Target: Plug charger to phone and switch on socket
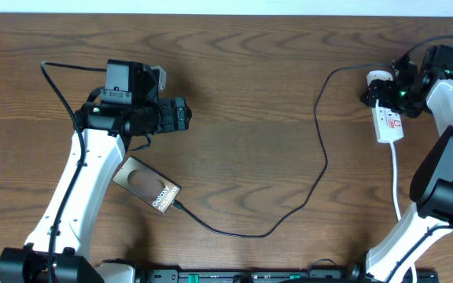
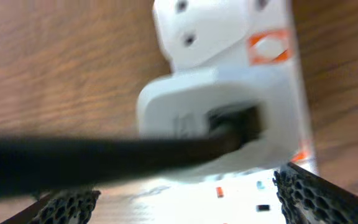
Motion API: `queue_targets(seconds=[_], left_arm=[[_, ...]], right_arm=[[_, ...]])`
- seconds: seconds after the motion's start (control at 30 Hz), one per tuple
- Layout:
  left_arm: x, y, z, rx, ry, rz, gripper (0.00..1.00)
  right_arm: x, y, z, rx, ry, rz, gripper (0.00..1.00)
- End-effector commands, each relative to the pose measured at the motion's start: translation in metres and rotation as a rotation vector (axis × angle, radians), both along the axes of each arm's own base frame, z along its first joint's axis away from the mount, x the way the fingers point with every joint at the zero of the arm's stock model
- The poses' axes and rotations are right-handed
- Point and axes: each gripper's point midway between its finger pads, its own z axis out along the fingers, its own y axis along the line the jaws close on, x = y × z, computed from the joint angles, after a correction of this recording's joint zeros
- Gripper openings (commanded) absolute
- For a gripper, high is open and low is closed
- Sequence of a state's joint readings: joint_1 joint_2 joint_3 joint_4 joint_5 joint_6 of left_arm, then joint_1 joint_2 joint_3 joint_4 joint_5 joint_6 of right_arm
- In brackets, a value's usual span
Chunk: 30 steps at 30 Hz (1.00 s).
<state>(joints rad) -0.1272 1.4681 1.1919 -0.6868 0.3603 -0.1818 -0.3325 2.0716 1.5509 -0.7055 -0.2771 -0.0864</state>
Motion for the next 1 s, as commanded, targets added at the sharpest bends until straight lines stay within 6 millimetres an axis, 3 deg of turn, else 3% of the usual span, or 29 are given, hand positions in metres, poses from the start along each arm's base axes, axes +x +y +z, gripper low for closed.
queue_targets(seconds=[0.0,0.17,0.4,0.67,0.97], left_arm=[[0.003,0.001,0.007,0.017,-0.021,-0.010,0.89],[0.003,0.001,0.007,0.017,-0.022,-0.009,0.89],[0.003,0.001,0.007,0.017,-0.021,-0.010,0.89],[0.003,0.001,0.007,0.017,-0.021,-0.010,0.89],[0.003,0.001,0.007,0.017,-0.021,-0.009,0.89]], right_arm=[[0.004,-0.009,0.015,-0.074,-0.033,-0.026,0.95],[0.012,-0.011,0.017,-0.082,-0.068,-0.026,0.99],[0.016,0.004,0.000,0.013,-0.064,0.010,0.99],[0.009,0.014,-0.019,0.072,-0.009,0.008,0.96],[0.006,0.024,-0.024,0.093,0.020,0.016,0.95]])
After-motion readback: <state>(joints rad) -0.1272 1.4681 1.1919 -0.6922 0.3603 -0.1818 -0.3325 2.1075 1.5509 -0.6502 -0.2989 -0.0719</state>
